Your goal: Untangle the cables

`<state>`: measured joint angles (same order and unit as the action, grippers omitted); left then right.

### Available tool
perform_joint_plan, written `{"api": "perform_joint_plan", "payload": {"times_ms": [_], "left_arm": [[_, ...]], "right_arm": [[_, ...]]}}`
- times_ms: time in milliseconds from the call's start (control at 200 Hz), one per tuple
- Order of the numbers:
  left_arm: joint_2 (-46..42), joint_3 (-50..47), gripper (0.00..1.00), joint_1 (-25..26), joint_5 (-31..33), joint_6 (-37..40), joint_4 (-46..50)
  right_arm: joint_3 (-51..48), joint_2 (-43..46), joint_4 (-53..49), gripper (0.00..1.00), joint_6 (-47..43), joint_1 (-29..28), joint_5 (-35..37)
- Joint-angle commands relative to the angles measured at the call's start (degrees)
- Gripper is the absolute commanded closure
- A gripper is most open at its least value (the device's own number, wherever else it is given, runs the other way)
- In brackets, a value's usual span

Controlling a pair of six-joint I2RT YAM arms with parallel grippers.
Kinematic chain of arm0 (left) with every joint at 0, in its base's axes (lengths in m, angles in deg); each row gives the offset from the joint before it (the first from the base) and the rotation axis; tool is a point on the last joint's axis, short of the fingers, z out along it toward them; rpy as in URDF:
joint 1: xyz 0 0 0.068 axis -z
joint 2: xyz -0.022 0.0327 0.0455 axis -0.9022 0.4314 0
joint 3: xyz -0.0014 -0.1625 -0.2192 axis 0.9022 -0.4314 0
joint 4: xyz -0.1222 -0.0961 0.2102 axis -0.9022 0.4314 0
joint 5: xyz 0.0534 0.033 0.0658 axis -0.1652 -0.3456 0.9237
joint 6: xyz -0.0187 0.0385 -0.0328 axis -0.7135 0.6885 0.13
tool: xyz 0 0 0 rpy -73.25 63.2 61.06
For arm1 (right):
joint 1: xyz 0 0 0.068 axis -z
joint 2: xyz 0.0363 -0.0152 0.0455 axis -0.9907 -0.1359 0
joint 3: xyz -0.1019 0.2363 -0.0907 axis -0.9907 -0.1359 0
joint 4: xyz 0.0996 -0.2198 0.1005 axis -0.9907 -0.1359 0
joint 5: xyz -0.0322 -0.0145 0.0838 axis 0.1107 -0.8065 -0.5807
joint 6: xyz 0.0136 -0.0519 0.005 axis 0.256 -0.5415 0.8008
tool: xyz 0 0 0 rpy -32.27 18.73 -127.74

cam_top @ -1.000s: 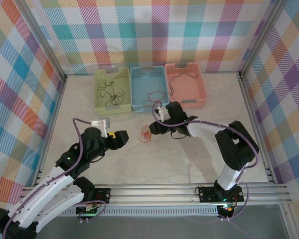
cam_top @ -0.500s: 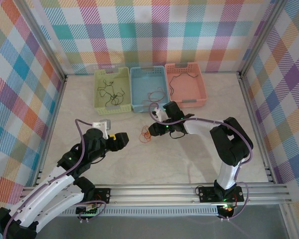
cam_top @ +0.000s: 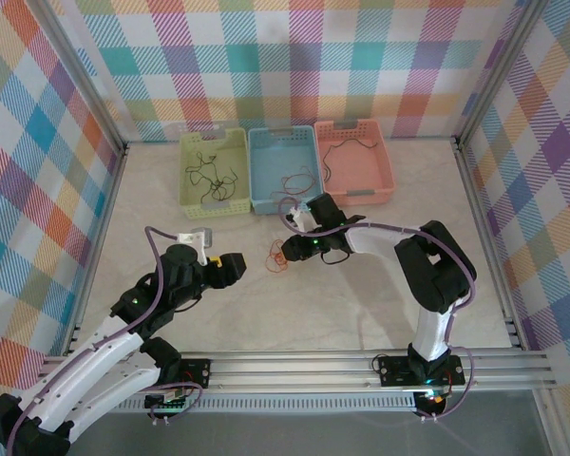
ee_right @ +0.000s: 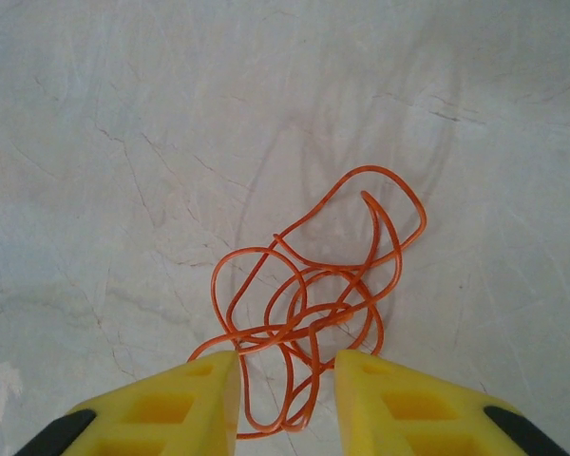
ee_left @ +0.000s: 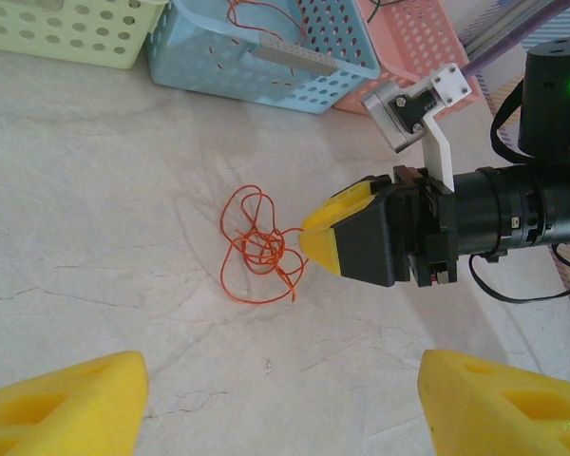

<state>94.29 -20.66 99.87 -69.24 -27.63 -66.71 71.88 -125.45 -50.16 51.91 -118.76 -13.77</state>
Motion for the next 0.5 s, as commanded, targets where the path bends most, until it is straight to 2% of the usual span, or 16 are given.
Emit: {"api": "perform_joint_plan", "payload": {"times_ms": [0,135,315,380,495], "left_arm": [[0.3,-0.6,0.25,-0.8,-0.9,0.1,-2.3],[0.7,-0.8,0.25,-0.8,-1.2,0.0,-2.8],[1.2,-1.5,0.25,-0.9,-2.3,-0.7,-4.1],[1.7,-1.9,0.25,-0.8,-2.9,-1.5,-4.1],[4.1,-2.3,0.25,-0.9,-3.4,-3.7,-5.7]], "right_arm": [[1.8,-1.3,-1.8,0.7,-1.3,-0.4,-1.1],[2.4,-2.0,-2.6,0.75,-1.3,-0.6,-0.7],[2.0,-0.7,-2.3,0.94,-1.6,-0.9,-0.2],[-0.4,2.6,1.2,1.0,-1.6,-1.0,0.6],[-10.4,12.2,13.8,1.0,-1.0,-1.0,0.4]]}}
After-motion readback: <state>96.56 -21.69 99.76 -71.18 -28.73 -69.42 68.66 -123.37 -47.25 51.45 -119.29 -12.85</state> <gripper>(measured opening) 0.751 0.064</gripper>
